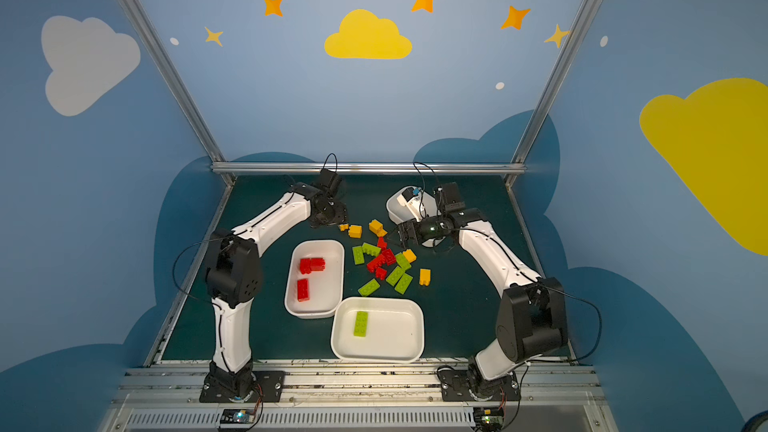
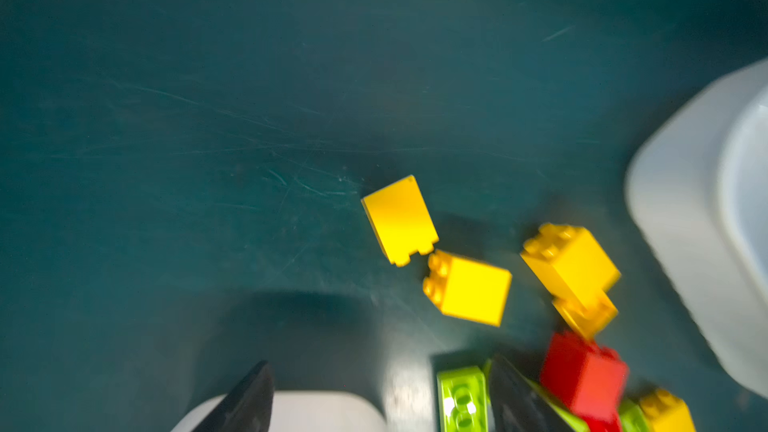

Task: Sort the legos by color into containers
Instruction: 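Reach the left gripper to the pile and grasp a yellow brick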

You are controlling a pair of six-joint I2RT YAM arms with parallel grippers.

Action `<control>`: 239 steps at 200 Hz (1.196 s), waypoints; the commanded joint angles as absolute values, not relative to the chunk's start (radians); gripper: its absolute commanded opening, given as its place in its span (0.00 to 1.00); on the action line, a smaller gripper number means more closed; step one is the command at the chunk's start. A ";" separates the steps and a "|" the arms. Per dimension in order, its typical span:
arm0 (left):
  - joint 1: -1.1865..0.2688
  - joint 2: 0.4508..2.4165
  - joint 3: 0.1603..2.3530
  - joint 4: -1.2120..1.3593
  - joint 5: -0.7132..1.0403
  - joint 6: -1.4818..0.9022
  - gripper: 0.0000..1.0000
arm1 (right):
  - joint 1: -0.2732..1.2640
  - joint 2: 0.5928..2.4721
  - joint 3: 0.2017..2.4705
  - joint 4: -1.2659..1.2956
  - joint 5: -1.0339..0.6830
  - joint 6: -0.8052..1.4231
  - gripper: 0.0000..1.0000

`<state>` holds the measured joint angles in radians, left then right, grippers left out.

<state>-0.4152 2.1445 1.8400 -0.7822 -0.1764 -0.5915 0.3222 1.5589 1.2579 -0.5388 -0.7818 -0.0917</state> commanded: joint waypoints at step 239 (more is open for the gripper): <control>-0.419 2.373 2.185 -0.910 -0.188 -0.541 0.28 | 0.235 1.517 1.264 -0.544 -0.781 -0.087 0.95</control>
<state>-0.4072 2.4653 2.1635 -0.8722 -0.2115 -0.6086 0.2546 1.5555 1.2583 -0.5392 -0.7753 -0.0895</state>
